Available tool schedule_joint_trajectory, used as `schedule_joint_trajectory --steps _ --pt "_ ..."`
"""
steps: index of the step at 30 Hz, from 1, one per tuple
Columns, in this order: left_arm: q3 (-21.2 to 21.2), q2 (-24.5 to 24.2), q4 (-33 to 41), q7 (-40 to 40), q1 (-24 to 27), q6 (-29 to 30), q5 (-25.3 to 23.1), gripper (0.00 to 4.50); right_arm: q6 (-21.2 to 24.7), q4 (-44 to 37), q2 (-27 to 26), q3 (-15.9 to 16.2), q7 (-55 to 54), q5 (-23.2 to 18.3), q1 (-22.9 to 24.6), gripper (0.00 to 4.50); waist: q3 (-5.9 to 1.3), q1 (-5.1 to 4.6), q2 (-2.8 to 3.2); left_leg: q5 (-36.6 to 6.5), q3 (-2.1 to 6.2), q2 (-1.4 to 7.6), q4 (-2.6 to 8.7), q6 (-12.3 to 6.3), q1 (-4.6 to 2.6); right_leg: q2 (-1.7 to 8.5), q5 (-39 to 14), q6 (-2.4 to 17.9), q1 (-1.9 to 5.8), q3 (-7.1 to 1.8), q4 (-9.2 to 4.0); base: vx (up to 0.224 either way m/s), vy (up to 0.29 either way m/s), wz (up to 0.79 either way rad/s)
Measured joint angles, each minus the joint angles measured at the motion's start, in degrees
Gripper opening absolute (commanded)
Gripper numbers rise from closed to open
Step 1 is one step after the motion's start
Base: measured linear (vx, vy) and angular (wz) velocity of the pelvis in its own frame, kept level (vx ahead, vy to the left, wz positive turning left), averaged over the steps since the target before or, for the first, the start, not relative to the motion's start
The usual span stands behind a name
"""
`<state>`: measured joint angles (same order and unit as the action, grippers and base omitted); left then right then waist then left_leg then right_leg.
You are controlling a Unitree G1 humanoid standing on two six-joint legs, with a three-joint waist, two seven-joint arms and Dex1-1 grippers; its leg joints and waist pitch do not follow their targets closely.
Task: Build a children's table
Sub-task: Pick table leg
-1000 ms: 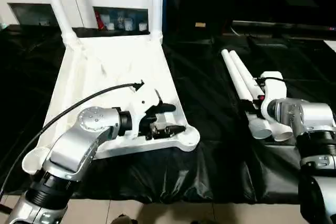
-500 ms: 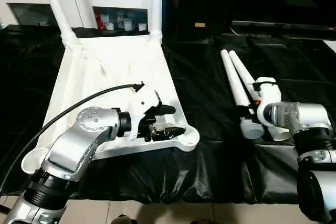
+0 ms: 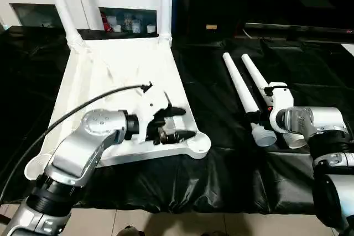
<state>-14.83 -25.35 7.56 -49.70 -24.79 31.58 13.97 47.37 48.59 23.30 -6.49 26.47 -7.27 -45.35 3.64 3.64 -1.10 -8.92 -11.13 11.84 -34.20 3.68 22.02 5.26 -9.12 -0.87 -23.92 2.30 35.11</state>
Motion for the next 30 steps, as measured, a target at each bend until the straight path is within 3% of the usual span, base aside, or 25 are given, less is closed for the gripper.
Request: schedule_joint_trajectory --steps 5,7,9,14,17,23,30 --pt "0.9 3.2 -2.5 3.7 -1.7 -0.9 -0.4 3.42 -1.9 -1.3 -0.4 -2.4 0.5 -2.0 1.6 1.91 0.01 0.11 -0.01 0.0 0.02 0.00 -0.03 0.00 0.02 0.00 0.0 0.0 -0.01 0.01 0.00 0.000 0.000 0.00" --pt "4.0 8.0 -5.9 9.0 -3.8 -1.0 -0.4 3.42 -7.3 -5.4 -2.4 -6.4 1.7 -5.1 5.3 1.91 0.03 0.40 0.06 0.0 -0.05 0.00 -0.05 -0.01 0.05 0.01 0.0 0.0 -0.05 -0.02 -0.01 0.000 0.000 0.00" --pt "6.2 11.7 -8.5 12.6 -6.1 -1.0 0.3 3.42 -10.9 -10.0 -4.4 -7.7 4.0 -8.1 8.1 1.91 0.03 0.70 0.22 0.0 -0.02 0.00 -0.07 -0.01 0.06 0.01 0.1 0.0 -0.05 -0.01 -0.01 0.000 0.000 0.00" --pt "11.8 18.0 -13.7 17.2 -10.4 1.4 5.2 3.42 -14.0 -22.3 -5.7 -9.8 10.8 -13.8 14.6 1.90 -0.05 1.61 0.41 0.0 -0.07 0.01 -0.03 -0.02 0.07 0.00 0.2 0.3 -0.01 0.07 -0.03 0.000 0.000 0.00" --pt "15.0 22.5 -17.3 20.0 -12.7 4.8 8.7 3.42 -12.5 -29.3 -6.6 -10.0 14.7 -18.0 18.2 1.90 -0.05 1.95 0.42 0.0 -0.06 0.02 -0.03 -0.04 0.12 0.00 0.2 0.3 -0.01 0.10 -0.11 0.000 0.000 0.00" --pt "16.4 27.4 -22.9 20.5 -15.3 8.1 12.8 3.42 -11.8 -39.6 -8.4 -8.3 21.8 -24.5 24.4 1.89 -0.05 2.44 0.41 0.0 0.01 0.02 -0.01 -0.05 0.17 0.04 0.1 0.0 -0.04 0.11 -0.20 0.000 0.000 0.00" --pt "19.7 30.3 -22.0 19.2 -16.7 12.2 19.7 3.42 -9.9 -46.4 -8.5 -6.1 24.6 -27.3 27.1 1.89 -0.04 2.68 0.38 0.0 0.07 0.02 -0.01 -0.05 0.14 0.04 0.0 -0.1 0.00 0.14 -0.20 0.000 0.000 0.00"
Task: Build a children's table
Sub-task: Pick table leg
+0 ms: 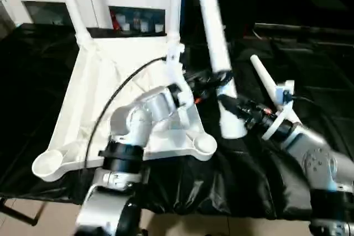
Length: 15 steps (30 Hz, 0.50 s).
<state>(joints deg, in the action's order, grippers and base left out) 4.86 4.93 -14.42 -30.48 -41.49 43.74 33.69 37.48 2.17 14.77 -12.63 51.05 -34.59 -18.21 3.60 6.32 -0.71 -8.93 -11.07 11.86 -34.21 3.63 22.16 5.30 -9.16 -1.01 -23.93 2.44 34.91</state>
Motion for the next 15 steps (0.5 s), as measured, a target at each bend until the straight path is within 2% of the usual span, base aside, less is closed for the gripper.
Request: schedule_joint_trajectory --steps 6,7,11,13,15 --pt "0.4 0.0 0.4 0.3 0.0 0.8 0.4 3.42 -0.2 -2.2 0.0 2.5 -0.6 -0.2 1.4 1.89 0.01 0.01 -0.02 0.0 0.09 -0.01 0.00 0.00 0.05 0.01 0.0 0.0 0.02 0.01 -0.14 0.000 0.000 0.00" --pt "0.4 0.0 0.5 1.2 0.0 0.9 0.4 3.14 -0.5 -2.6 0.0 3.2 -1.3 0.7 1.4 1.89 0.01 0.01 -0.02 0.0 0.09 -0.01 0.01 0.00 0.05 0.01 0.0 0.0 0.02 0.02 -0.17 0.000 0.000 0.00" --pt "2.4 1.4 0.3 7.6 0.0 1.0 0.2 3.01 -2.9 -4.5 -1.1 7.0 -6.0 6.0 1.0 1.89 0.01 -0.14 -0.01 0.0 0.14 -0.01 0.02 0.00 0.11 0.00 0.0 0.0 0.00 0.06 -0.25 0.000 0.000 0.00" --pt "4.2 2.5 -0.3 11.9 -0.3 0.4 -0.4 2.71 -4.2 -4.5 -2.5 9.9 -10.4 9.9 -0.1 1.89 0.01 -0.35 -0.01 0.0 0.19 -0.01 0.06 0.00 0.18 0.00 0.0 0.0 -0.02 0.12 -0.35 0.000 0.000 0.00" --pt "5.7 2.7 -0.9 16.3 -0.5 -0.4 -1.0 2.64 -5.7 -4.5 -3.7 13.0 -14.6 13.8 -1.2 1.88 0.01 -0.57 -0.01 0.0 0.26 -0.02 0.19 0.01 0.26 -0.02 0.0 -0.1 -0.02 0.19 -0.54 0.000 0.000 0.00"
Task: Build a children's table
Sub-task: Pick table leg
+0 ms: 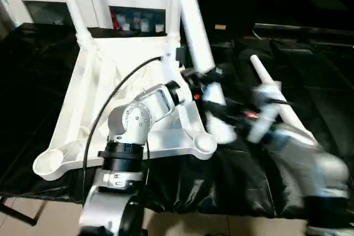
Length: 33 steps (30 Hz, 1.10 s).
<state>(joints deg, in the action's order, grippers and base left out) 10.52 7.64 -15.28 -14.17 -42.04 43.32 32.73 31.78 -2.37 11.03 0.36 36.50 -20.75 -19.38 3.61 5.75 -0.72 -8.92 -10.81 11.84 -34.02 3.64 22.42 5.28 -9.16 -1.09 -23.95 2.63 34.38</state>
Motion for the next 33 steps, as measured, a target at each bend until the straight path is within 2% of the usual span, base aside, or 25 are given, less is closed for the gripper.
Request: schedule_joint_trajectory --steps 2,3,5,10,19,20,21,23,26,29,33 --pt "1.0 0.1 -0.5 3.6 -0.3 -1.7 -0.2 2.56 -0.8 0.0 -1.5 1.8 -3.8 3.1 -0.9 1.88 0.00 -0.06 0.00 0.0 0.05 -0.01 0.02 0.00 0.08 -0.01 0.0 -0.1 0.00 0.01 -0.10 0.000 0.000 0.00" --pt "1.3 0.1 -0.9 5.5 -0.7 -2.9 -0.6 2.25 -1.1 0.0 -2.1 2.6 -5.6 4.5 -0.9 1.88 0.00 -0.10 0.00 0.0 0.08 -0.02 0.05 0.00 0.12 -0.02 0.1 -0.1 0.02 0.01 -0.21 0.000 0.000 0.00" --pt "1.7 0.1 -1.0 7.2 -1.1 -4.4 -1.2 2.22 -1.1 0.0 -3.1 3.3 -7.4 5.5 -0.9 1.88 0.00 0.05 0.00 0.0 0.14 -0.05 0.08 0.00 0.28 -0.02 0.1 -0.1 0.00 0.01 -0.32 0.000 0.000 0.00" --pt "1.5 0.1 -1.0 8.9 -1.2 -5.5 -1.2 1.92 -0.9 -1.0 -4.2 4.7 -10.3 7.0 -0.9 1.87 -0.01 0.24 0.01 -0.1 0.14 -0.05 0.07 -0.08 0.60 -0.02 0.2 0.0 -0.08 -0.03 -0.35 0.000 0.000 0.00" --pt "-0.4 0.1 -0.5 9.6 -1.2 -7.1 -1.5 1.88 -0.9 -1.8 -4.2 5.4 -11.6 7.7 -0.9 1.87 -0.01 0.06 0.02 -0.1 0.13 -0.05 0.10 -0.09 0.53 -0.02 0.2 -0.1 -0.02 -0.03 -0.31 0.000 0.000 0.00" --pt "-0.7 0.1 -0.3 9.3 -1.2 -7.3 -1.6 1.88 -0.9 -2.0 -4.1 5.1 -11.5 7.5 -0.9 2.43 -0.01 0.07 0.02 -0.1 0.13 -0.05 0.10 -0.09 0.53 -0.02 0.2 -0.1 0.00 -0.04 -0.31 0.000 0.000 0.00" --pt "-1.3 0.0 0.1 8.8 -1.2 -7.6 -2.1 1.88 -1.0 -2.2 -3.9 4.6 -11.2 7.2 -0.9 2.57 -0.01 0.07 0.02 -0.1 0.13 -0.05 0.09 -0.09 0.52 -0.02 0.3 -0.1 0.02 -0.04 -0.31 0.000 0.000 0.00" --pt "-3.2 -0.4 0.3 6.8 -1.2 -8.4 -3.8 1.88 -0.9 -2.5 -3.1 4.4 -10.1 6.5 -0.9 2.57 -0.01 0.09 0.02 -0.1 0.13 -0.06 0.08 -0.08 0.53 -0.02 0.3 -0.2 0.02 -0.06 -0.32 0.000 0.000 0.00" --pt "-7.5 -3.1 0.5 0.0 -1.2 -9.1 -5.1 1.87 0.2 -3.5 0.4 2.9 -5.1 2.9 -0.9 2.98 -0.01 0.13 0.01 0.0 0.12 -0.06 0.06 -0.08 0.53 -0.02 0.3 -0.4 0.02 -0.08 -0.34 0.000 0.000 0.00" --pt "-9.8 -6.4 1.0 -8.0 -1.1 -8.4 -4.1 1.87 2.2 -4.6 4.4 1.1 1.7 -1.8 -0.6 3.00 -0.01 0.12 0.01 0.0 0.11 -0.05 0.05 -0.09 0.51 -0.02 0.4 -0.3 0.00 -0.08 -0.29 0.000 0.000 0.00" --pt "-11.2 -9.8 3.8 -19.1 -0.2 -6.1 -0.4 1.86 6.3 -6.1 10.1 -1.2 11.8 -8.4 0.4 3.00 -0.01 0.20 0.01 0.0 0.06 -0.03 0.01 -0.11 0.51 -0.02 0.5 -0.1 -0.01 -0.09 -0.25 0.000 0.000 0.00"
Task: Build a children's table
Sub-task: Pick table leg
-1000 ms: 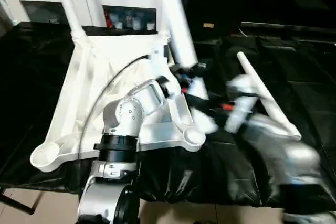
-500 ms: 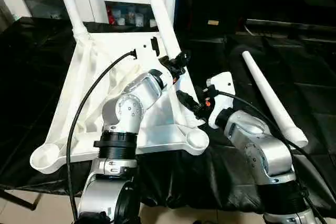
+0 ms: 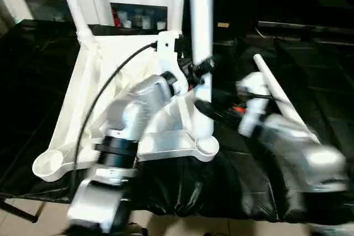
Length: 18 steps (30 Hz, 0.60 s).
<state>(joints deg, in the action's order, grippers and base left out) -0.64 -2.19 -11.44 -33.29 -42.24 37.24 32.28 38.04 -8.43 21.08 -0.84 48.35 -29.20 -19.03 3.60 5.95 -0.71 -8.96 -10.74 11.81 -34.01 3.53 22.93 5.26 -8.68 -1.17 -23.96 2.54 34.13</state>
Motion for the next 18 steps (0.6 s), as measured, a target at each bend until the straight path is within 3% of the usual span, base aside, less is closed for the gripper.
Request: schedule_joint_trajectory --steps 9,11,12,17,18 --pt "-3.9 -4.5 5.8 -19.0 1.8 3.5 7.5 1.86 1.8 -0.1 4.5 3.0 11.0 -4.8 -0.1 3.00 0.00 0.42 -0.02 0.0 -0.30 0.01 -0.15 -0.04 -0.08 0.03 0.0 0.1 0.04 -0.10 0.09 0.000 0.000 0.00" --pt "-4.0 -5.0 6.2 -20.5 1.9 3.9 7.8 1.86 1.8 -0.1 4.6 3.4 12.0 -4.9 -0.1 3.00 0.00 0.45 -0.02 0.0 -0.32 0.01 -0.15 -0.05 -0.10 0.03 0.0 0.1 0.04 -0.10 0.10 0.000 0.000 0.00" --pt "-4.1 -5.1 6.2 -21.2 1.9 4.1 8.0 1.86 1.8 -0.1 4.8 3.6 12.4 -5.0 -0.1 2.73 0.00 0.47 -0.02 0.0 -0.33 0.01 -0.15 -0.05 -0.10 0.03 0.0 0.1 0.04 -0.10 0.10 0.000 0.000 0.00" --pt "-4.2 -5.4 6.2 -22.0 2.0 4.1 8.1 1.86 1.8 -0.1 5.0 4.2 13.3 -5.0 0.0 2.48 0.00 0.48 -0.03 0.1 -0.31 0.01 -0.16 -0.11 -0.12 0.04 0.0 -0.1 0.05 -0.13 0.10 0.000 0.000 0.00" --pt "-4.2 -5.5 6.2 -22.2 2.0 4.1 8.1 1.86 1.8 -0.1 5.1 4.4 13.4 -5.1 0.0 2.27 0.00 0.49 -0.03 0.1 -0.31 0.01 -0.16 -0.11 -0.12 0.04 0.0 -0.1 0.05 -0.14 0.10 0.000 0.000 0.00"
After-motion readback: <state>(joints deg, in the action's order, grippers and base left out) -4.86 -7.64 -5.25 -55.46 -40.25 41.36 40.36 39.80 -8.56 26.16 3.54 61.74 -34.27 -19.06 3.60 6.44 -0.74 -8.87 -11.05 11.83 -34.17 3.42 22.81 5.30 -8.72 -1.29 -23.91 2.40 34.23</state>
